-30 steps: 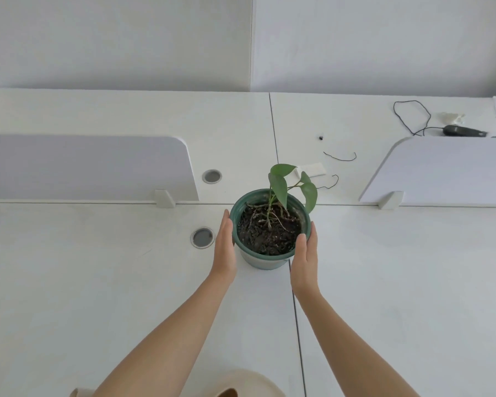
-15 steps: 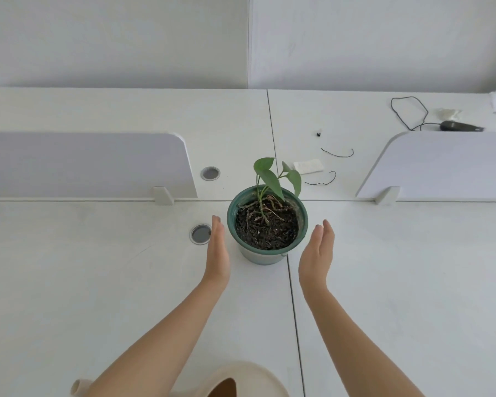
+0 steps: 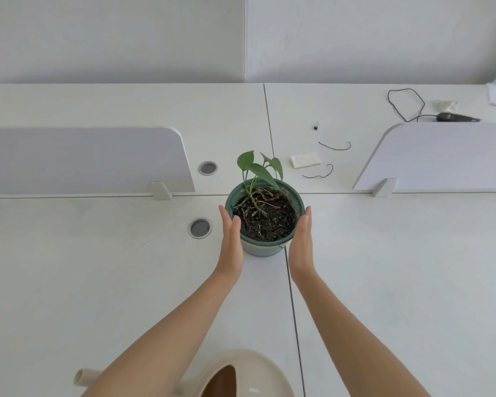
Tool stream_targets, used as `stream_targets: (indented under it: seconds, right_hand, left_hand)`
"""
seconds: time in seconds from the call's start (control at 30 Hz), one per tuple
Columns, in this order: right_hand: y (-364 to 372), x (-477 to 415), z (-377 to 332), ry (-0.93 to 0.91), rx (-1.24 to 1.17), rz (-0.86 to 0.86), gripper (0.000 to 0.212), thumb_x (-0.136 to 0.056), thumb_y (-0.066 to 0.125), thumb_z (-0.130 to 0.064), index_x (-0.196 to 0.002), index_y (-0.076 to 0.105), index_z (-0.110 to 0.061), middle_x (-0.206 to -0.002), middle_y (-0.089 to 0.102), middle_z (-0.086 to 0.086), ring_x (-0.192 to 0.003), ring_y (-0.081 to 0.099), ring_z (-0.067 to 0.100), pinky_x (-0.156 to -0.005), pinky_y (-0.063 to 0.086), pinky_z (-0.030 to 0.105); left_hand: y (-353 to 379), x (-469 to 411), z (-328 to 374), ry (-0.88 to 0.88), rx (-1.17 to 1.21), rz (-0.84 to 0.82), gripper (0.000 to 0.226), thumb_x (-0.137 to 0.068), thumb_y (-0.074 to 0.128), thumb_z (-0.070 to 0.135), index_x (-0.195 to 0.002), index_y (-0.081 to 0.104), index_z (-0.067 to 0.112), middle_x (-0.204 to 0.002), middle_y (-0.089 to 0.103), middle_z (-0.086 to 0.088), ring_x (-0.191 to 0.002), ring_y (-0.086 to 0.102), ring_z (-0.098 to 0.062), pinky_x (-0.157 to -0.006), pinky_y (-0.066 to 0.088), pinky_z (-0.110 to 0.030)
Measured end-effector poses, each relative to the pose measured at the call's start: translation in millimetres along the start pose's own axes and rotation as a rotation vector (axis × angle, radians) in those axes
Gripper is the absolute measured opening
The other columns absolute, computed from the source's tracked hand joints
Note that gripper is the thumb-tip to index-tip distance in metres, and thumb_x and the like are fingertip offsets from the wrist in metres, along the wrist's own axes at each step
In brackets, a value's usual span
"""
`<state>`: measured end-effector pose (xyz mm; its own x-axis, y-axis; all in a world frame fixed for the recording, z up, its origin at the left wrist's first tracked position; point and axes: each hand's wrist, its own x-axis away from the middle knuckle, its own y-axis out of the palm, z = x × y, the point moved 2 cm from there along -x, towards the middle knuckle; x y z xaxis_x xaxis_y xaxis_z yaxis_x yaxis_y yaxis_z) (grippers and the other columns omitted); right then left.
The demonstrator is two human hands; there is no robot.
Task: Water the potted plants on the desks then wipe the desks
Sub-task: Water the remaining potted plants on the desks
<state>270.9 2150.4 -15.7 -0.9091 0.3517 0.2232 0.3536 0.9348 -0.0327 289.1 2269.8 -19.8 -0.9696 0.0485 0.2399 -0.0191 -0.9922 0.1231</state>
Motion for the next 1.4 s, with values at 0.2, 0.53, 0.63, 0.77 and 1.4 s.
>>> stream_targets:
  seconds: [0.2,0.53,0.63,0.77,1.4]
  right_hand:
    - [-17,6,-3,-0.008,0.038,0.022,0.053,-0.098,0.015,-0.039,-0.146,0.006,-0.02,-0.156,0.011,-0.004,-0.142,0.01,0.008,-0.114,0.007,0.023]
    - [-54,93,-11,0.017,-0.065,0.072,0.047,-0.097,0.03,-0.035,-0.14,0.035,-0.016,-0.14,0.043,0.002,-0.123,0.045,0.016,-0.11,0.032,0.039]
    - [-62,124,-16,-0.014,-0.084,0.084,0.043,-0.097,0.032,-0.031,-0.134,0.043,-0.012,-0.129,0.051,0.004,-0.113,0.051,0.016,-0.101,0.038,0.034]
    - [-68,161,-10,-0.034,0.017,0.048,0.032,-0.097,0.035,-0.027,-0.114,0.058,-0.013,-0.116,0.061,0.006,-0.108,0.056,0.018,-0.095,0.041,0.034]
    - [-55,236,55,-0.023,0.425,-0.08,0.052,-0.095,0.035,-0.038,-0.084,0.055,0.009,-0.078,0.057,0.013,-0.078,0.053,0.025,-0.074,0.041,0.037]
  left_hand:
    - [-22,7,-1,-0.039,-0.035,0.021,0.068,-0.094,0.019,0.054,-0.149,0.002,0.02,-0.158,0.005,0.008,-0.144,0.008,-0.006,-0.119,0.006,-0.032]
    - [-76,117,42,0.142,0.134,0.308,0.046,-0.093,0.033,0.034,-0.136,0.039,0.018,-0.128,0.05,-0.004,-0.118,0.047,-0.015,-0.099,0.034,-0.03]
    - [-95,152,44,0.164,0.166,0.399,0.033,-0.099,0.031,0.02,-0.126,0.049,0.014,-0.12,0.055,-0.005,-0.113,0.052,-0.017,-0.095,0.039,-0.03]
    - [-115,195,35,0.22,0.185,0.503,0.023,-0.096,0.037,0.014,-0.103,0.059,0.016,-0.099,0.064,0.001,-0.097,0.06,-0.017,-0.083,0.046,-0.026]
    - [-155,216,-40,-0.046,0.226,0.376,0.041,-0.094,0.042,0.019,-0.134,0.041,0.019,-0.117,0.052,0.002,-0.111,0.05,-0.018,-0.09,0.038,-0.033]
